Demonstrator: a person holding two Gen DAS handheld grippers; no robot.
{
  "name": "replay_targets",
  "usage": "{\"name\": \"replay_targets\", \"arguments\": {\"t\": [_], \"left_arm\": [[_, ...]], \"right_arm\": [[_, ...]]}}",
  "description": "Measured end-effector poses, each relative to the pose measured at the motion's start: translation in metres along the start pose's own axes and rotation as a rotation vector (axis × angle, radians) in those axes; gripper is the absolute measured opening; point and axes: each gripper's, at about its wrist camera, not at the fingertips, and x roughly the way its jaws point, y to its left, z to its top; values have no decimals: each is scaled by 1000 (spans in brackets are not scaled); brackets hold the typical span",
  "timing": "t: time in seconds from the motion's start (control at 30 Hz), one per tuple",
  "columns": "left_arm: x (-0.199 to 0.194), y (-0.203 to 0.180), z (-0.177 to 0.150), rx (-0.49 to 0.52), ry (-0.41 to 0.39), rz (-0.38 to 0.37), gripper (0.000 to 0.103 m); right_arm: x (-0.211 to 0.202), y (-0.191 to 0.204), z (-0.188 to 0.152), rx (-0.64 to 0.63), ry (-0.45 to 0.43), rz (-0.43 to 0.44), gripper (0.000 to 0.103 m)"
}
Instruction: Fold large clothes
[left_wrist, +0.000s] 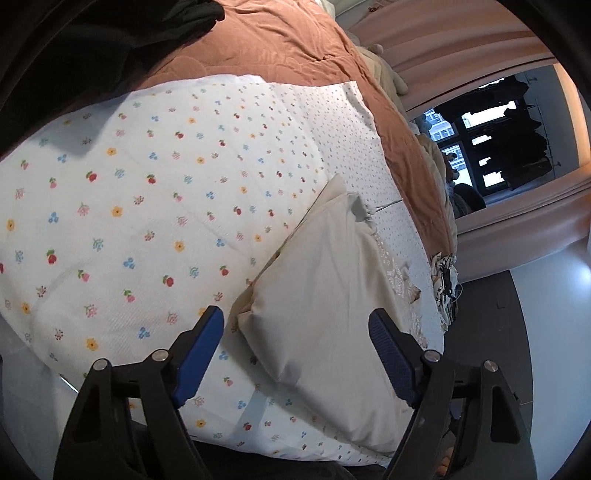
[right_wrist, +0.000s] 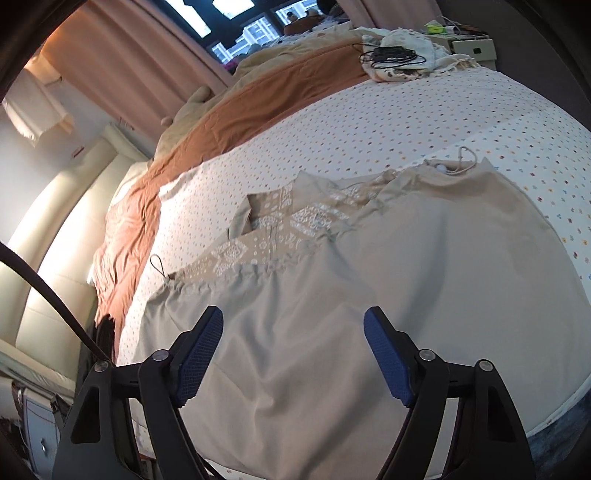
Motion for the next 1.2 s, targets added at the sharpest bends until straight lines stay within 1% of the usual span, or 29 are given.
{"name": "replay_targets", "arguments": {"t": [0.1,0.17,0.2,0.23,0.27,0.3,0.33,0.4,0.47,0.53,0.6,0.77,0.8,0.83,0.9,0.93,1.0,1.1,1.2], "left_arm": [[11,8,-4,-19,21,11,72],[19,13,-6,-33,35,18,66],[24,15,-7,-36,44,23,61],[27,17,-8,-38,52,27,52],[30,19,-9,-41,57,34,46],[32,22,-10,-52,61,39,36],[34,25,-11,-69,69,31,31],[34,31,-11,-99,63,29,27],[35,32,-13,-112,58,26,27],[36,32,-14,-115,56,23,27],[37,33,-14,-116,55,17,27],[39,39,-13,-125,59,-2,27],[39,39,-13,-125,60,-4,27],[40,39,-12,-125,62,-4,27],[41,40,-11,-128,63,-6,27],[42,39,-10,-128,63,-6,27],[42,39,-9,-127,62,-5,27],[43,38,-8,-128,64,-6,27],[42,40,-8,-137,69,-12,27]], "right_arm": [[18,13,-2,-33,28,-23,72],[30,20,0,-53,51,-38,66],[36,22,1,-60,66,-40,63],[44,27,1,-68,81,-47,62],[52,30,3,-77,97,-58,62],[61,33,4,-90,112,-66,62],[68,37,6,-103,124,-69,62],[85,47,10,-139,145,-83,62],[102,56,15,-170,170,-95,60],[127,63,23,-191,208,-113,48],[149,65,31,-197,234,-142,42],[194,71,46,-242,274,-210,40],[201,73,48,-262,275,-226,33],[207,76,50,-277,271,-235,25],[215,77,53,-291,262,-236,15],[218,77,54,-294,258,-224,9],[217,78,56,-302,246,-210,1],[210,85,63,-326,200,-214,0],[204,90,75,-322,174,-210,0]]}}
